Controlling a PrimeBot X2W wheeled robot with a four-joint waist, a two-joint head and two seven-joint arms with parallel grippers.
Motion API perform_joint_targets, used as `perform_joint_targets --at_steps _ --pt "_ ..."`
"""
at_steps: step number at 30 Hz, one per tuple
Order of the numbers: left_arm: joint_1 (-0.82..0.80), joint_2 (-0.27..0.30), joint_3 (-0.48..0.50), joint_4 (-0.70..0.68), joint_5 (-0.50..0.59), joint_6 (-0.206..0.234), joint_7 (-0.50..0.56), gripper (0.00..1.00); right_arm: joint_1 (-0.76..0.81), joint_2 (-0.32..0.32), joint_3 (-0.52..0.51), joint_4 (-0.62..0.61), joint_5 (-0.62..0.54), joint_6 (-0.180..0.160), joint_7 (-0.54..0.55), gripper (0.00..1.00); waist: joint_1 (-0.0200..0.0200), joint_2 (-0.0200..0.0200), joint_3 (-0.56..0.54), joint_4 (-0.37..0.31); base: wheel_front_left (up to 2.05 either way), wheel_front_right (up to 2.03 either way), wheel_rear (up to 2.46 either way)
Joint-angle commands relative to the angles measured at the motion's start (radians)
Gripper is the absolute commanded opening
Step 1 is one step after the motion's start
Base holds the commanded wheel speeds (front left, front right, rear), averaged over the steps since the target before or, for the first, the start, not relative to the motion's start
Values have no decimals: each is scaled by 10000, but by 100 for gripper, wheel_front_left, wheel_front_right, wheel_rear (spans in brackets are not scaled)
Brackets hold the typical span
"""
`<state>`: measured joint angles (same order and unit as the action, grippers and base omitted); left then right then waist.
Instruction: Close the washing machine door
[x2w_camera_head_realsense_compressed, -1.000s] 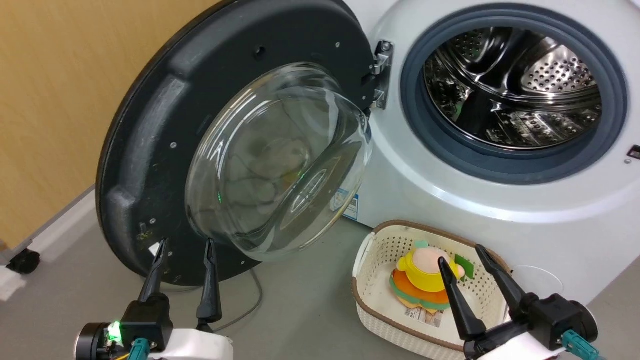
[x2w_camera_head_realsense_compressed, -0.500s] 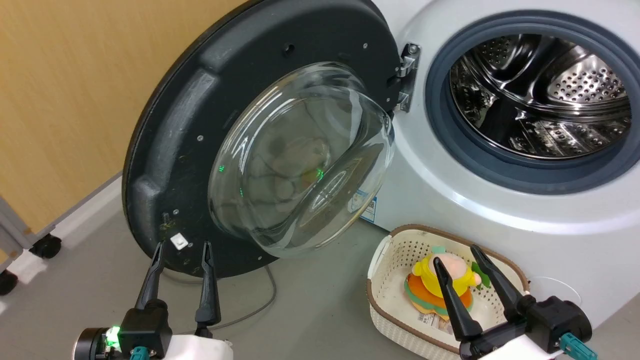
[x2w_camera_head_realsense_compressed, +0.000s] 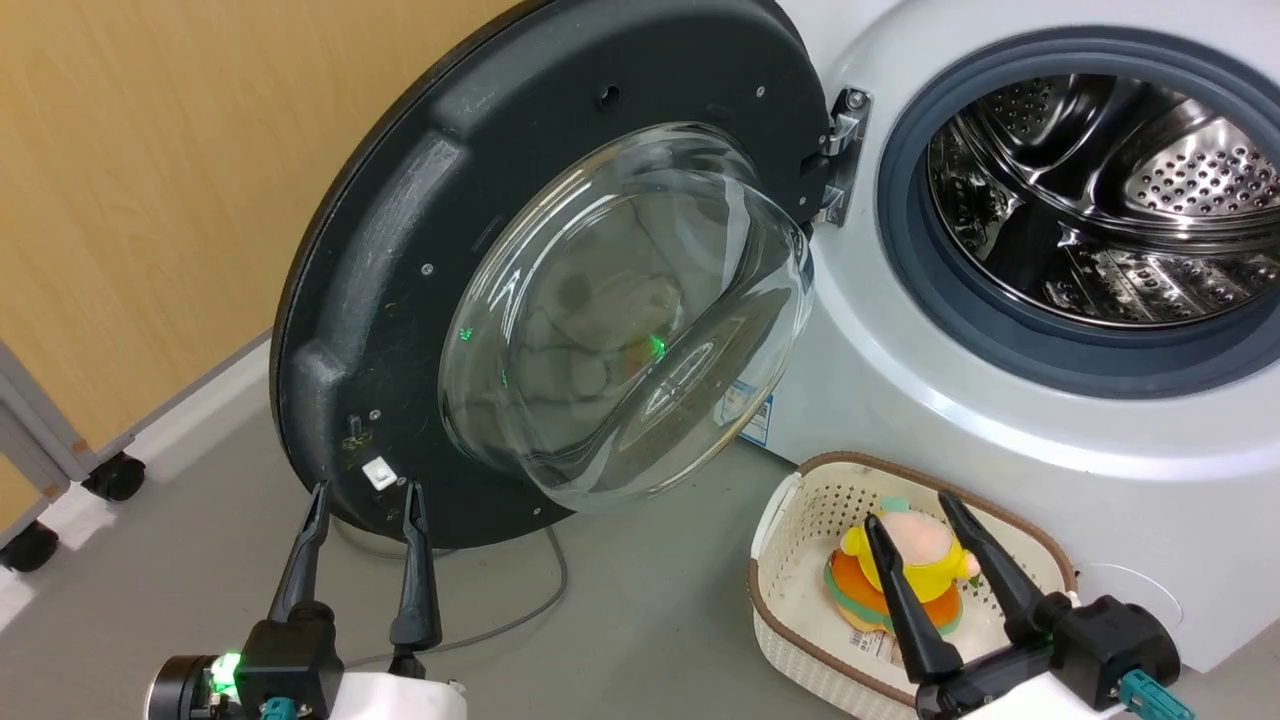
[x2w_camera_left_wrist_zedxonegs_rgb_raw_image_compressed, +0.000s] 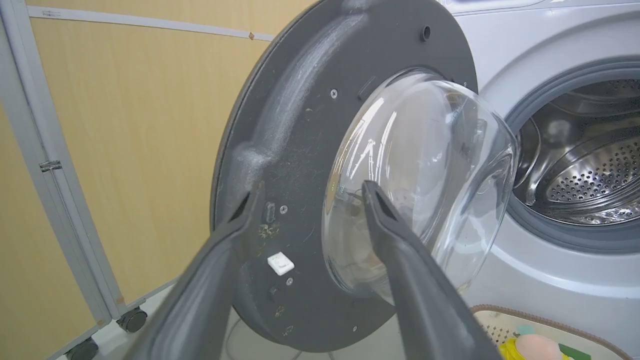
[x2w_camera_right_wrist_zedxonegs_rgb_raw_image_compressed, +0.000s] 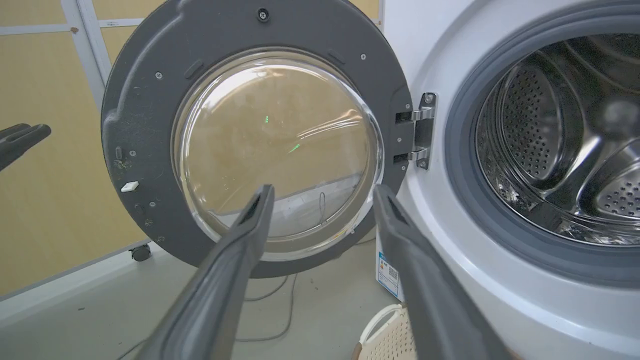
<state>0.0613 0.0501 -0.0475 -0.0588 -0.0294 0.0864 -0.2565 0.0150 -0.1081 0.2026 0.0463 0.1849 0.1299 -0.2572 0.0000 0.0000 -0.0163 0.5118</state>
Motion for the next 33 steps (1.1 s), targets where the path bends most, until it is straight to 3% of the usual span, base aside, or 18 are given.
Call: perform_joint_targets --at_steps 1,3,4,5,6,11,12,18,24,33 --pt "104 2 24 -28 20 27 -53 100 -54 -50 15 14 28 8 -45 100 0 0 4 1 0 0 0" --pt "107 3 36 -21 18 14 -53 100 -47 -47 22 18 30 8 -45 100 0 0 7 3 0 0 0" --pt "109 3 45 -15 5 -1 -53 71 -43 -44 25 19 31 8 -45 100 0 0 9 4 0 0 0" --pt "109 3 45 -15 5 -1 -53 71 -43 -44 25 19 31 8 -45 100 0 0 9 4 0 0 0" --pt "92 3 75 -46 -73 -29 -53 0 -36 -40 25 19 30 8 -45 100 0 0 9 7 0 0 0" --pt "-218 29 423 -409 -596 -317 -53 0 54 -32 -34 -22 -4 8 -45 100 0 0 33 28 0 0 0" --pt "-753 353 790 -482 -856 -692 -53 0 163 -34 -165 -82 -42 8 -45 100 0 0 81 49 0 0 0" --pt "-2471 1002 2070 55 -2352 -1279 125 0 276 -98 -314 -257 -193 8 -45 100 0 0 486 -129 0 0 0" --pt "-4467 1730 3541 1527 -4913 -1582 1750 0 122 -240 -293 -308 -220 8 -45 100 0 0 898 -451 0 0 0" --pt "-6554 2330 4862 4407 -7838 -1357 4454 0 -213 -370 -126 -285 -181 8 -45 100 0 0 1302 -799 0 0 0"
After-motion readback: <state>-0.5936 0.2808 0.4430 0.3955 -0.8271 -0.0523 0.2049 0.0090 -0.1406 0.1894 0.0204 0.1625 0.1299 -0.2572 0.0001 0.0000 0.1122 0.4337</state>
